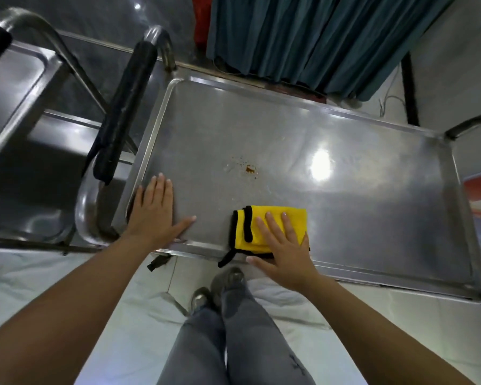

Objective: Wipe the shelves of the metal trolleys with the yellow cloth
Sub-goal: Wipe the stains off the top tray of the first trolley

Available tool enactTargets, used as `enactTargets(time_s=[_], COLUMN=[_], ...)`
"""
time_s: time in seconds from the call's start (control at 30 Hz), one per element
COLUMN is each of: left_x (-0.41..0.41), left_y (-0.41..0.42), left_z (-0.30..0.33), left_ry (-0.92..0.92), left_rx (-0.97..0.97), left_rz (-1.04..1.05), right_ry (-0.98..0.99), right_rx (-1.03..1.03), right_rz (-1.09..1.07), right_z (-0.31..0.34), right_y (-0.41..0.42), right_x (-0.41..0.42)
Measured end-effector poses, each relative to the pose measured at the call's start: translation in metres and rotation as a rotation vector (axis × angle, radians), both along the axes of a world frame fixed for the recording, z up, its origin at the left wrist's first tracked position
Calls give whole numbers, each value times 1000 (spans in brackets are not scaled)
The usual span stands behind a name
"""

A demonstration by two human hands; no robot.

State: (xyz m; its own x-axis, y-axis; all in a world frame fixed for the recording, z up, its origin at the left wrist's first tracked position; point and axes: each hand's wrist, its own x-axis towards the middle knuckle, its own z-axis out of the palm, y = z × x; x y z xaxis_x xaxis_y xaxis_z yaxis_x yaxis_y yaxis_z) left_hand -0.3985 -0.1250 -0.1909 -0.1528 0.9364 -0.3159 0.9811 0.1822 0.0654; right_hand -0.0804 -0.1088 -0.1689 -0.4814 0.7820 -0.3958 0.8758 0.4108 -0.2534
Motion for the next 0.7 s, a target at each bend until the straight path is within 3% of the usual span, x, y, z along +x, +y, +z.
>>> enactTargets(time_s=[0.2, 0.7], left_x=[3, 1], left_y=[-14, -17], left_z=[-12, -21], left_ry=[1, -28], left_rx=[151, 127], left_rz=[9, 48], right_ry=[-9, 12], right_rx=[43, 62], right_rz=[25, 74], right_z=[-4, -16], right_y=[75, 326], right_x=[-32, -157])
